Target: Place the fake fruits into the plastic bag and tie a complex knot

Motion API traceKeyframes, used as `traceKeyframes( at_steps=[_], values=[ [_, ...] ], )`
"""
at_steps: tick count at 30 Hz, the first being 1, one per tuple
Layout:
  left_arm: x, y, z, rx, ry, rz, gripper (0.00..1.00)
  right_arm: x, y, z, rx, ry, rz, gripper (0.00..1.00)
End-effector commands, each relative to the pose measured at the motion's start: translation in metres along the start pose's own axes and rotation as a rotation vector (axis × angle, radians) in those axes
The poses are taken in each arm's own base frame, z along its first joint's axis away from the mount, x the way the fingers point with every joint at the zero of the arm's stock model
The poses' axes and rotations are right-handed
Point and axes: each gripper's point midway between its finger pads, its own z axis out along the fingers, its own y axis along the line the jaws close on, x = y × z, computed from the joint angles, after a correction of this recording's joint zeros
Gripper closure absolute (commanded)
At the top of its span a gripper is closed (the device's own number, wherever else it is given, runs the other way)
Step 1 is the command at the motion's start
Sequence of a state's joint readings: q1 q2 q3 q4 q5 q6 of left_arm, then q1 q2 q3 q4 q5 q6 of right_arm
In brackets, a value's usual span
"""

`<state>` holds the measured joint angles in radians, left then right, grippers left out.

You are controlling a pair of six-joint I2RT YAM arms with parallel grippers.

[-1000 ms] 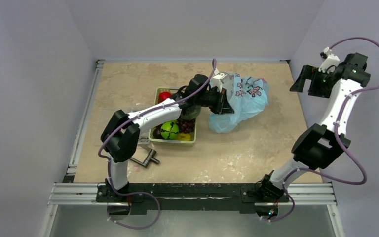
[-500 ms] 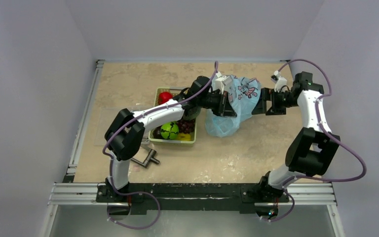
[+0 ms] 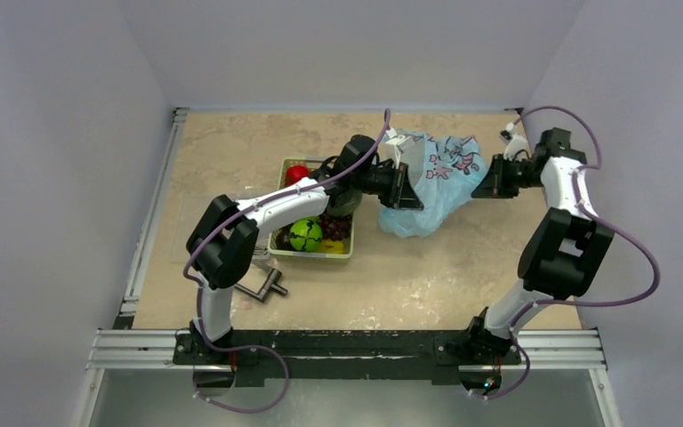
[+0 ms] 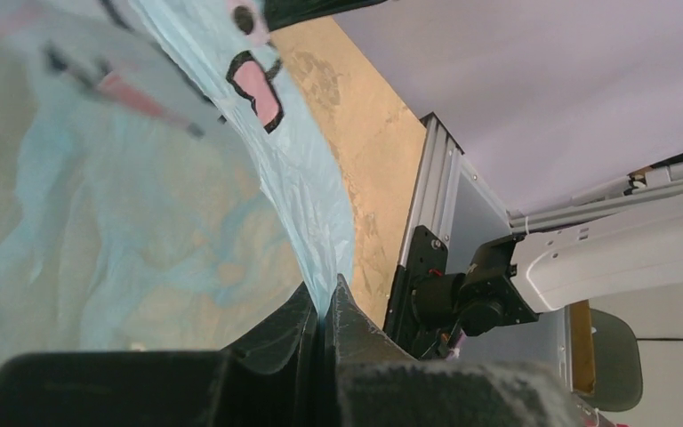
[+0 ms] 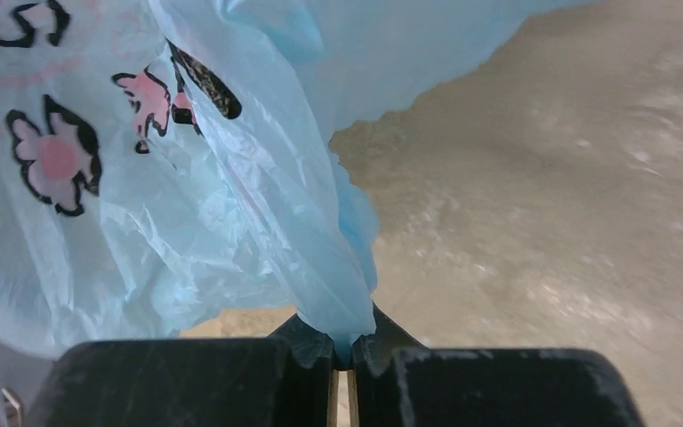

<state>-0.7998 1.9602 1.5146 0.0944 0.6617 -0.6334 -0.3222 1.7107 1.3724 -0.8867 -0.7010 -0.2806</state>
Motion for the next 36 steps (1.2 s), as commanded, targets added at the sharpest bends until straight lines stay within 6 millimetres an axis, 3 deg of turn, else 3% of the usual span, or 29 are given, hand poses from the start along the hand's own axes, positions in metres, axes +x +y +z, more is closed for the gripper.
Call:
traceKeyframes(
  at_steps=[1,5,8,10,12,14,15,17,21,23,24,26,27,29,33,36],
  values=[
    [-0.033,0.006,-0.035,-0.045,-0.079,0.078,1.0,-0.028,-0.029,-0.081,0.077,-0.182,-0.009,1.0],
    [-0.053,0.054,-0.06,-0.245,-0.109,0.096,1.0,-0.029,-0.046,-0.139,0.126,-0.27,0.001,1.0],
    [-0.068,0.079,-0.068,-0.348,-0.117,0.127,1.0,-0.032,-0.032,-0.16,0.097,-0.315,-0.026,1.0],
    [-0.076,0.076,-0.064,-0.318,-0.113,0.17,1.0,-0.03,-0.012,-0.163,0.052,-0.329,-0.05,1.0],
    [-0.087,0.06,-0.06,-0.245,-0.117,0.241,0.7,-0.034,0.011,-0.162,-0.009,-0.366,-0.055,1.0],
    [-0.099,0.039,-0.064,-0.181,-0.142,0.332,0.21,-0.035,0.037,-0.161,-0.057,-0.379,-0.072,1.0],
    [-0.107,0.028,-0.068,-0.159,-0.164,0.403,0.05,-0.035,0.048,-0.16,-0.073,-0.388,-0.081,1.0],
    [-0.122,0.01,-0.082,-0.153,-0.207,0.547,0.0,-0.037,0.066,-0.157,-0.088,-0.417,-0.096,1.0],
    [-0.137,-0.021,-0.104,-0.151,-0.241,0.836,0.0,-0.048,0.094,-0.154,-0.094,-0.498,-0.135,1.0],
    [-0.139,-0.026,-0.108,-0.177,-0.225,0.925,0.0,-0.049,0.087,-0.154,-0.033,-0.503,-0.154,0.99],
    [-0.139,-0.028,-0.111,-0.177,-0.218,0.952,0.0,-0.048,0.078,-0.153,0.012,-0.488,-0.165,0.83],
    [-0.132,-0.029,-0.116,-0.172,-0.189,0.987,0.0,-0.045,0.042,-0.152,0.173,-0.423,-0.168,0.36],
    [-0.125,-0.029,-0.116,-0.157,-0.169,1.004,0.0,-0.04,0.022,-0.151,0.224,-0.378,-0.163,0.2],
    [-0.115,-0.034,-0.118,-0.123,-0.155,1.016,0.0,-0.037,-0.012,-0.157,0.271,-0.346,-0.141,0.04],
    [-0.093,-0.043,-0.115,-0.057,-0.117,0.972,0.0,-0.024,-0.07,-0.143,0.307,-0.194,-0.123,0.01],
    [-0.081,-0.047,-0.114,-0.026,-0.093,0.998,0.0,-0.001,-0.078,-0.114,0.199,-0.084,-0.095,0.01]
  ],
)
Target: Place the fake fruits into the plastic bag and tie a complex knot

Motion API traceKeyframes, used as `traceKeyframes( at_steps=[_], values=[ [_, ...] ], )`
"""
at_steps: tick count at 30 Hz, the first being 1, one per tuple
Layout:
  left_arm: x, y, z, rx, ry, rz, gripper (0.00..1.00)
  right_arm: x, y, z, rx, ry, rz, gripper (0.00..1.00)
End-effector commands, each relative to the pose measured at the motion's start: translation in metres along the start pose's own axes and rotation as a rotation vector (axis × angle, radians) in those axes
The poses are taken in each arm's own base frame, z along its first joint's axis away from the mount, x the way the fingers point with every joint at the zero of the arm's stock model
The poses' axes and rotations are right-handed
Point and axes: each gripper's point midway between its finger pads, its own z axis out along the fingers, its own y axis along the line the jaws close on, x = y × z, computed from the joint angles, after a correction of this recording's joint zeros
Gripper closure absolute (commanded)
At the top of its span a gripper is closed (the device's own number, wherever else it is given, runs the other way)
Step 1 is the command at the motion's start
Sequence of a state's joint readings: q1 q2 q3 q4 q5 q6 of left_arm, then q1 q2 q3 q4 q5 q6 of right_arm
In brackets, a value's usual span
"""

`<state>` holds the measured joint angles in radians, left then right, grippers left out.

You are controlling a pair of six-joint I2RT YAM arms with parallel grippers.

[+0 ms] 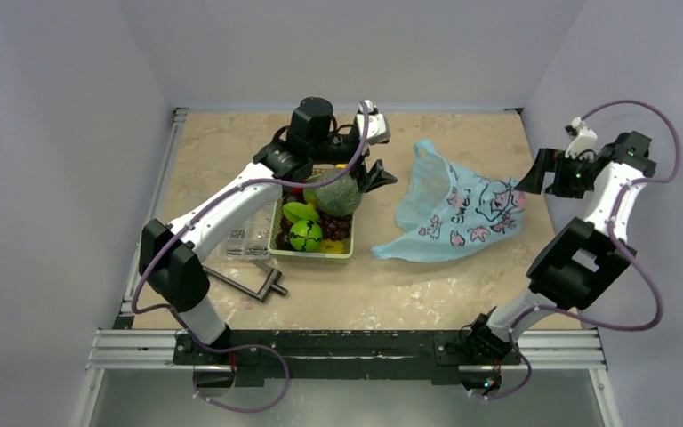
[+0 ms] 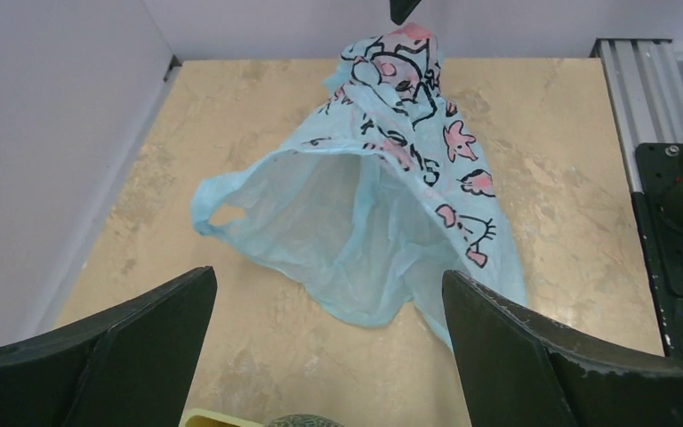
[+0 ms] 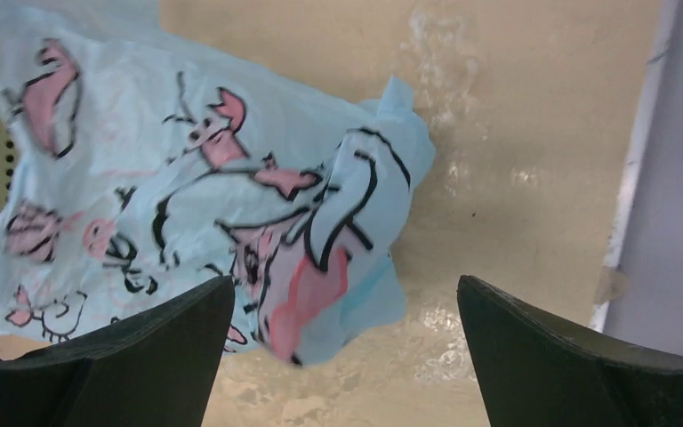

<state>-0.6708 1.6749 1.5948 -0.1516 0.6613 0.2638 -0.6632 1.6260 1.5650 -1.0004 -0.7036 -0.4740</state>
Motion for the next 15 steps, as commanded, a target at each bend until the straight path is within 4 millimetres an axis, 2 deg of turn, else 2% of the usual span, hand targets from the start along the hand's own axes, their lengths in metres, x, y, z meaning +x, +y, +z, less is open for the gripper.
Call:
traceKeyframes(
  at_steps=[1,4,7,8,10,12,13,15],
  values=[
    [0.002,-0.029,-0.006,0.101,0.004,0.065,0.0,0.048,0.002,0.017,-0.107,0.197,-0.055,0.01],
    [0.009,-0.035,-0.009,0.12,0.027,0.068,0.0,0.077,0.013,0.032,-0.188,0.258,-0.039,0.01],
    [0.016,-0.039,-0.011,0.131,0.041,0.062,0.0,0.097,0.014,0.048,-0.191,0.275,-0.031,0.03],
    [0.018,-0.04,-0.011,0.133,0.045,0.058,0.0,0.101,0.016,0.053,-0.203,0.275,-0.033,0.14],
    [0.018,-0.042,-0.013,0.134,0.043,0.047,0.0,0.095,0.024,0.056,-0.243,0.229,-0.044,0.51],
    [0.01,-0.039,-0.017,0.125,0.02,0.026,0.0,0.071,0.039,0.045,-0.282,0.136,-0.105,0.82],
    [0.0,-0.038,-0.021,0.124,-0.005,0.02,0.0,0.052,0.046,0.035,-0.292,0.077,-0.157,0.98],
    [-0.021,-0.032,-0.03,0.113,-0.046,-0.007,0.0,0.015,0.061,0.014,-0.281,-0.033,-0.284,1.0]
  ],
)
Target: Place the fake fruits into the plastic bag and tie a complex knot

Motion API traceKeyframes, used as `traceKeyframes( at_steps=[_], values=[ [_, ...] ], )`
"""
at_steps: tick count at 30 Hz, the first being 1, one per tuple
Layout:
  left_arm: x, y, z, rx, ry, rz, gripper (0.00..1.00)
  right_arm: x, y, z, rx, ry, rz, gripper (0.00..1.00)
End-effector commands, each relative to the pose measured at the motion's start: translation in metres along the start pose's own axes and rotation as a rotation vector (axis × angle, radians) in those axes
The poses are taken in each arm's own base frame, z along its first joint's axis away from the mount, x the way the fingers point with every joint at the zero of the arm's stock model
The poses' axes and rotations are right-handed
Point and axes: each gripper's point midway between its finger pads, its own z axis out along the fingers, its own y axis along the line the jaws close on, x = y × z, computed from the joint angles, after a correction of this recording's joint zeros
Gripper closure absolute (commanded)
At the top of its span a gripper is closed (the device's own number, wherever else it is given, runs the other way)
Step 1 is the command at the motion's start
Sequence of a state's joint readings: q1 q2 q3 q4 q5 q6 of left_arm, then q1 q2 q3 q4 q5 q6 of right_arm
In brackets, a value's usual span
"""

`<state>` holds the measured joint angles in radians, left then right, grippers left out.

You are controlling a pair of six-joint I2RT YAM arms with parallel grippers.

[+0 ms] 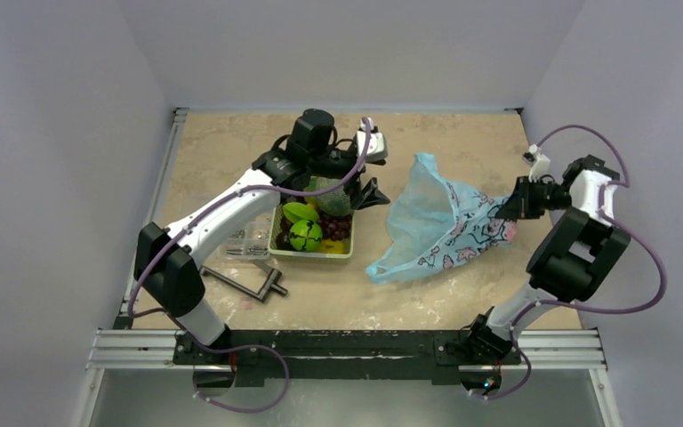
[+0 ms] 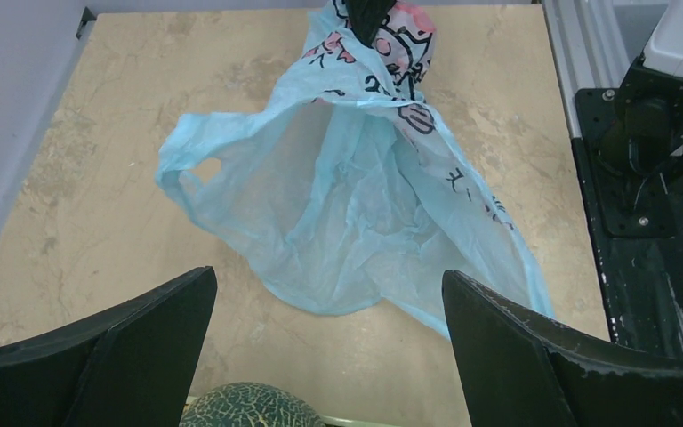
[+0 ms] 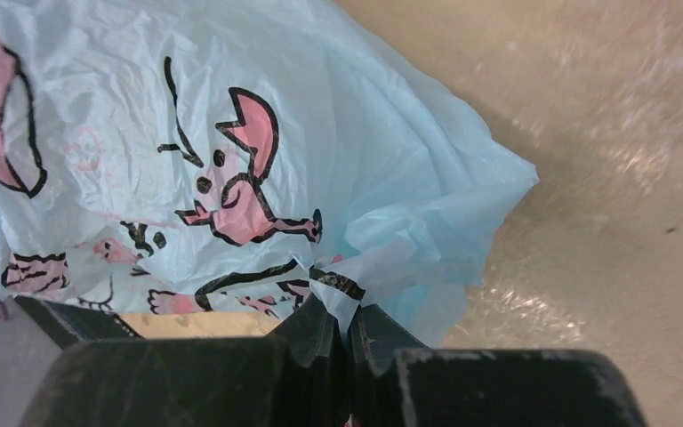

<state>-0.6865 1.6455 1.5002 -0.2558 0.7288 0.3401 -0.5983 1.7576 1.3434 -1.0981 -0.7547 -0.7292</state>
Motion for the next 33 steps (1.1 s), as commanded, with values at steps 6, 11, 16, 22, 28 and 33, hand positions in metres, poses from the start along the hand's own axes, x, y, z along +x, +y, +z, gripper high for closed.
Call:
traceKeyframes(
  at_steps=[6,11,16,22,28,33],
  values=[
    [-0.128,0.027,-0.06,-0.143,-0.174,-0.082,0.0,-0.14,0.125,-0.125,0.176,-0.468,-0.779,1.0],
    [-0.16,0.023,-0.078,-0.049,-0.244,-0.099,0.0,-0.143,0.172,-0.145,0.33,-0.543,-1.19,1.0],
    [-0.157,0.013,-0.073,0.034,-0.264,-0.092,0.0,-0.126,0.203,-0.141,0.414,-0.54,-1.527,0.97],
    [-0.137,0.009,-0.057,0.113,-0.252,0.043,0.0,-0.097,0.213,-0.116,0.499,-0.445,-1.884,0.95],
    [-0.129,0.004,-0.018,0.084,-0.182,0.29,0.0,-0.074,0.223,-0.106,0.484,-0.446,-2.039,0.96],
    [-0.126,-0.005,0.026,0.07,-0.169,0.416,0.0,-0.056,0.229,-0.096,0.425,-0.427,-2.107,0.96]
  ],
)
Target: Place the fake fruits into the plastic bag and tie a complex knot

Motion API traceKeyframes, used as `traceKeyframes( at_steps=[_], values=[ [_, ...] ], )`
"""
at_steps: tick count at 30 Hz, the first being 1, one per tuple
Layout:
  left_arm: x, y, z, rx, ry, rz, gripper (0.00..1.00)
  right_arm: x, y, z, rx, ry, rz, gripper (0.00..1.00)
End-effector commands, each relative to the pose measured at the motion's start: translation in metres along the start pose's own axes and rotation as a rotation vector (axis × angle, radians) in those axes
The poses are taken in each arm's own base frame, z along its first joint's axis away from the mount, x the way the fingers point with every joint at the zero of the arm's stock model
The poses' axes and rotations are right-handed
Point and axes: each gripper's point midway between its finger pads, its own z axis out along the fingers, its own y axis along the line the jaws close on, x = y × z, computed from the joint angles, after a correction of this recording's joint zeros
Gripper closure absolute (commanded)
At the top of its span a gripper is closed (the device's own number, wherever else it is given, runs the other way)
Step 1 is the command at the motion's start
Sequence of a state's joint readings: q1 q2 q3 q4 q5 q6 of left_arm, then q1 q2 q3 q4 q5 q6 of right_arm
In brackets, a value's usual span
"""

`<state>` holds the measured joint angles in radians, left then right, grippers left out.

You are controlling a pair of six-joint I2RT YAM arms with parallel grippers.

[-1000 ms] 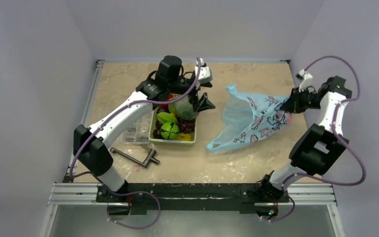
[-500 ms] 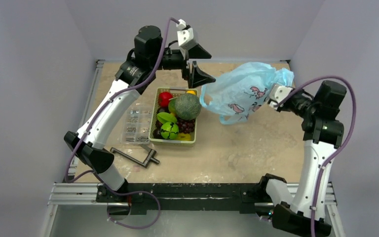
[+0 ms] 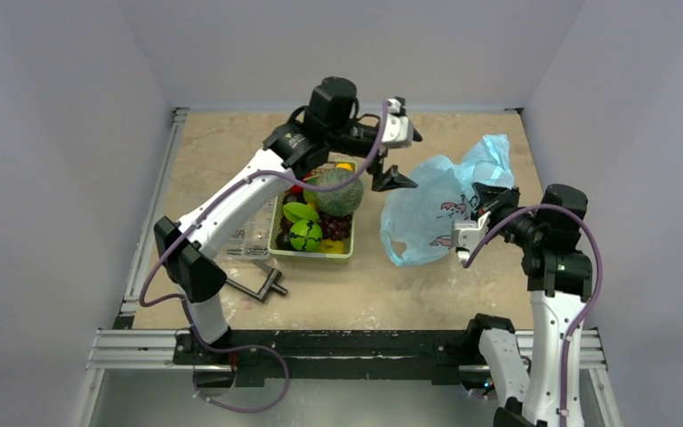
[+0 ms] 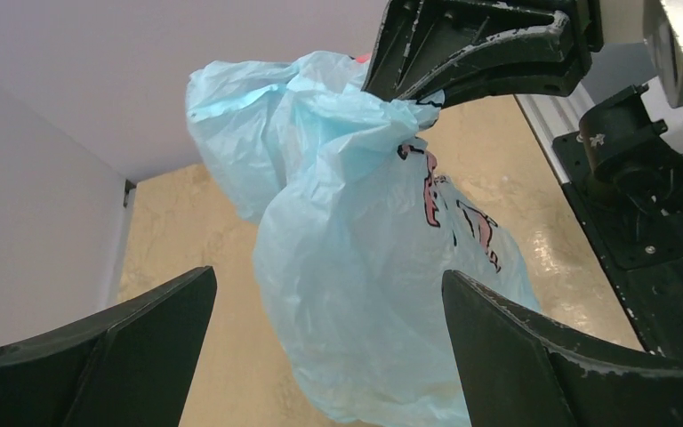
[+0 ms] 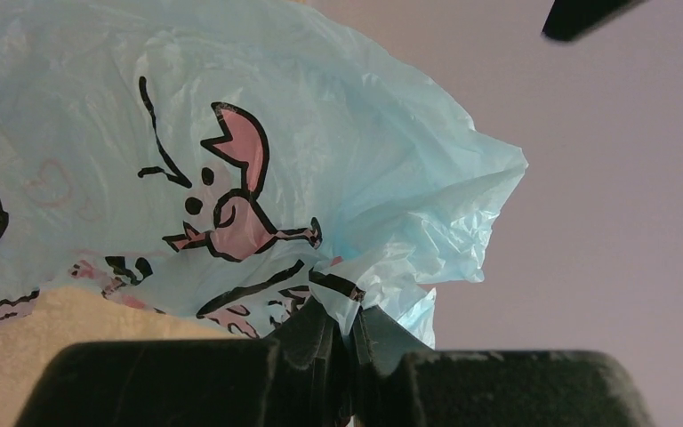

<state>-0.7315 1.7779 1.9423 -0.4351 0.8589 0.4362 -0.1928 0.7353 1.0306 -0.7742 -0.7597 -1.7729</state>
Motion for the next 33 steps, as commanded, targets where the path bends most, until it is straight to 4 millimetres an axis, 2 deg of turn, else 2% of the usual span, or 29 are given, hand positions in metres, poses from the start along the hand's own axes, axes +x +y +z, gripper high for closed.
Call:
traceKeyframes(
  at_steps=[1,6,10,12,13,14,16,18,20,21,22,24,26,30,33],
  values=[
    [-0.013,0.009,0.032,-0.044,0.0,0.235,0.01,-0.017,0.008,0.0,-0.024,-0.067,-0.118,0.96],
    [-0.011,0.006,0.059,-0.018,-0.014,0.255,0.08,-0.026,0.016,0.0,-0.039,-0.103,-0.127,0.95],
    [0.007,-0.021,0.072,0.1,0.014,0.29,0.17,-0.027,0.013,0.001,-0.038,-0.112,-0.086,0.94],
    [0.022,-0.032,0.075,0.143,0.048,0.304,0.35,-0.028,0.009,0.0,-0.04,-0.121,-0.053,0.93],
    [0.023,-0.034,0.074,0.145,0.049,0.314,0.48,-0.029,0.009,0.0,-0.04,-0.125,-0.036,0.92],
    [0.024,-0.034,0.073,0.139,0.042,0.323,0.67,-0.029,0.008,0.0,-0.038,-0.129,-0.018,0.88],
    [0.022,-0.035,0.069,0.121,0.017,0.346,0.98,-0.027,0.005,0.002,-0.03,-0.13,0.056,0.8],
    [0.021,-0.034,0.06,0.09,-0.01,0.359,1.0,-0.02,0.0,0.004,-0.02,-0.106,0.175,0.7],
    [0.025,-0.033,0.052,0.063,-0.017,0.37,1.0,-0.01,-0.017,0.007,0.015,-0.082,0.338,0.29],
    [0.029,-0.032,0.047,0.051,-0.013,0.376,1.0,-0.003,-0.024,0.01,0.024,-0.064,0.431,0.2],
    [0.033,-0.029,0.043,0.032,-0.008,0.387,1.0,0.005,-0.034,0.009,0.038,-0.03,0.512,0.17],
    [0.053,-0.025,0.037,0.004,0.021,0.417,1.0,0.017,-0.047,0.011,0.039,0.016,0.7,0.14],
    [0.062,-0.021,0.032,-0.026,0.031,0.484,1.0,0.012,-0.058,0.009,0.004,-0.001,0.86,0.11],
    [0.062,-0.023,0.03,-0.028,0.024,0.529,1.0,-0.008,-0.084,0.011,-0.023,-0.098,1.139,0.06],
    [0.055,-0.024,0.031,-0.029,0.005,0.542,1.0,-0.003,-0.097,0.024,-0.03,-0.121,1.321,0.01]
  ],
)
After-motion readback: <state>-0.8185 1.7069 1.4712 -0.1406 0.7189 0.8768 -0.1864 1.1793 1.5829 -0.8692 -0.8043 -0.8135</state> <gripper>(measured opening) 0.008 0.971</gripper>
